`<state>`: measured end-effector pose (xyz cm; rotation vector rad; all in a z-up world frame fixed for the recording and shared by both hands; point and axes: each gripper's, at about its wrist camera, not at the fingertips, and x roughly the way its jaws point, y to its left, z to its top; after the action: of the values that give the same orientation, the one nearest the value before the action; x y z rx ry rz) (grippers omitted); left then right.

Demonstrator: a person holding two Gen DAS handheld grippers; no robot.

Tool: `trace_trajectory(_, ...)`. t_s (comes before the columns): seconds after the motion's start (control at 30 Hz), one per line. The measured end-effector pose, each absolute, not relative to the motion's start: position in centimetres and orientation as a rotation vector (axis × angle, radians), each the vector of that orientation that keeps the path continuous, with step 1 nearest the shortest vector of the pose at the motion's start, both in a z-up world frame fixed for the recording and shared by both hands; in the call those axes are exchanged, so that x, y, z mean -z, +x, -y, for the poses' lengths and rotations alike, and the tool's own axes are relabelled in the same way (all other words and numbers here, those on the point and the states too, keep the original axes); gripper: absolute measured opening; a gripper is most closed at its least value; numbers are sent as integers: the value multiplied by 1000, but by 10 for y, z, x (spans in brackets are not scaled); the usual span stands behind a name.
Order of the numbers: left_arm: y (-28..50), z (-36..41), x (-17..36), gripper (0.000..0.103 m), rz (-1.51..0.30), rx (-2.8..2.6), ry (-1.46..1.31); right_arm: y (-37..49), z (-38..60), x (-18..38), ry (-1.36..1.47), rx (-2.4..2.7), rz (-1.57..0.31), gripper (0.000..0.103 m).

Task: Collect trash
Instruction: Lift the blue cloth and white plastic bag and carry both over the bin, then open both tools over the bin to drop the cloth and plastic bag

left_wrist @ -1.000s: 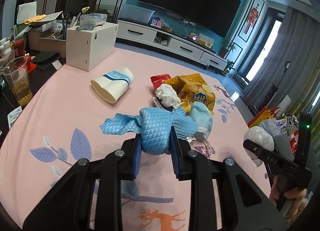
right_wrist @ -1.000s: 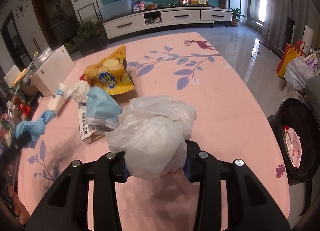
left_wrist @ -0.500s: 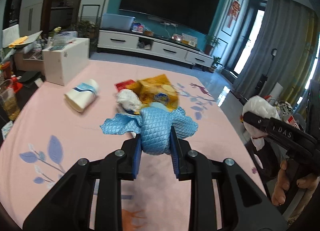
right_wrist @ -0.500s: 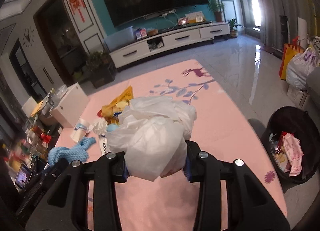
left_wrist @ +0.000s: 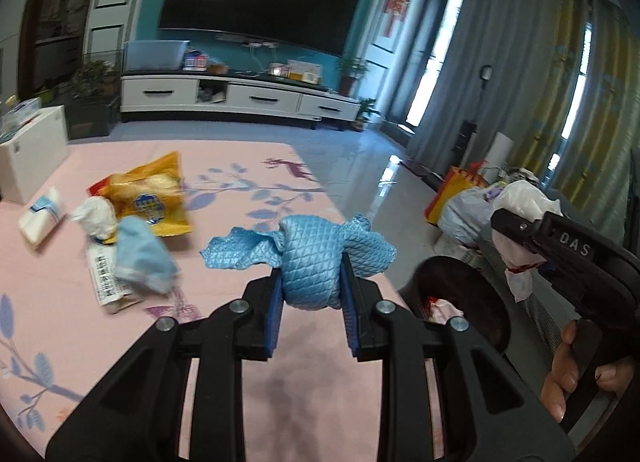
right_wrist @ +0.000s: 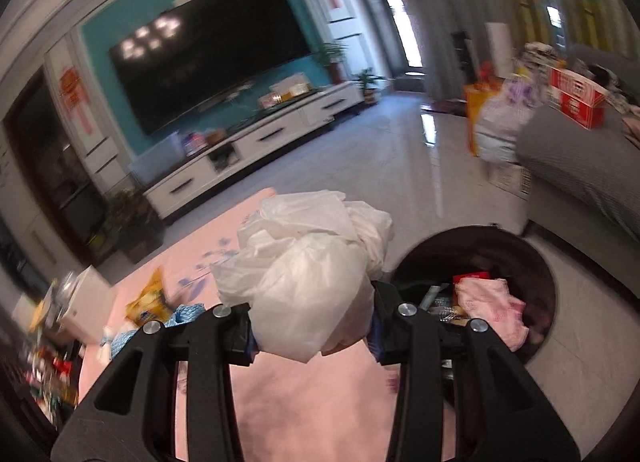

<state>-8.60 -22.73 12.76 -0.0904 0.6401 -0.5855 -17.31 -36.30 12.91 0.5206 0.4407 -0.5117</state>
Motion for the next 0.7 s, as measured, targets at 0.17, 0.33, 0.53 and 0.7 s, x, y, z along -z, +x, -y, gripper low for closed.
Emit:
trace_trajectory(0.17, -89, 283, -119, 27, -663, 715, -65, -197, 395, -125, 604, 581, -408, 41)
trace_trajectory(0.33, -89, 334, -104, 27, -729, 816, -28, -212, 426, -111, 673, 669, -420, 41)
trace_trajectory(0.53, -90, 382, -79, 27, -819, 903, 28, -218, 448, -91, 696, 754, -477, 41)
trace_trajectory(0.7, -85, 398, -60, 27, -883, 933, 42, -227, 469, -75, 737, 783, -510, 42)
